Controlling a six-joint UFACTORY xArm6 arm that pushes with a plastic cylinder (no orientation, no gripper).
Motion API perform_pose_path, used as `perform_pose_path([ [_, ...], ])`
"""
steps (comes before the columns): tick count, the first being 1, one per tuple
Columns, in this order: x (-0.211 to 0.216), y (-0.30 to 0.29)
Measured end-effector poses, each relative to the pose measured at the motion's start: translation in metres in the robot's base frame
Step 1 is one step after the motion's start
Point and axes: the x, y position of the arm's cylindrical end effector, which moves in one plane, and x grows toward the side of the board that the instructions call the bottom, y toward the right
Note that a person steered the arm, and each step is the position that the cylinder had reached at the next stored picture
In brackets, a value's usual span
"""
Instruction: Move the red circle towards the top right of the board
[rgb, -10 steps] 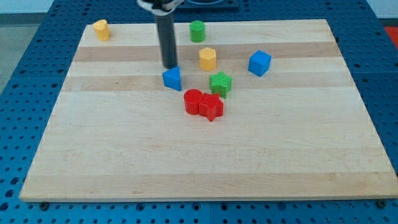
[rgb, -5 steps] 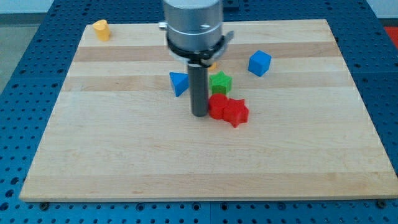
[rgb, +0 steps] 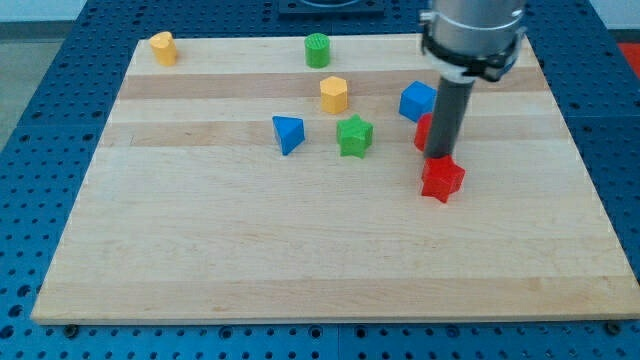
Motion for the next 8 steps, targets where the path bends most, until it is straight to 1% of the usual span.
perform_pose_path([
  [1, -0.02, 0.002],
  [3, -0.013, -0.03],
  [4, -0.029, -0.03],
  [5, -0.056, -0.026],
  [6, -0.07, 0.001],
  [7, -0.064, 0.019],
  [8, -0.05, 0.034],
])
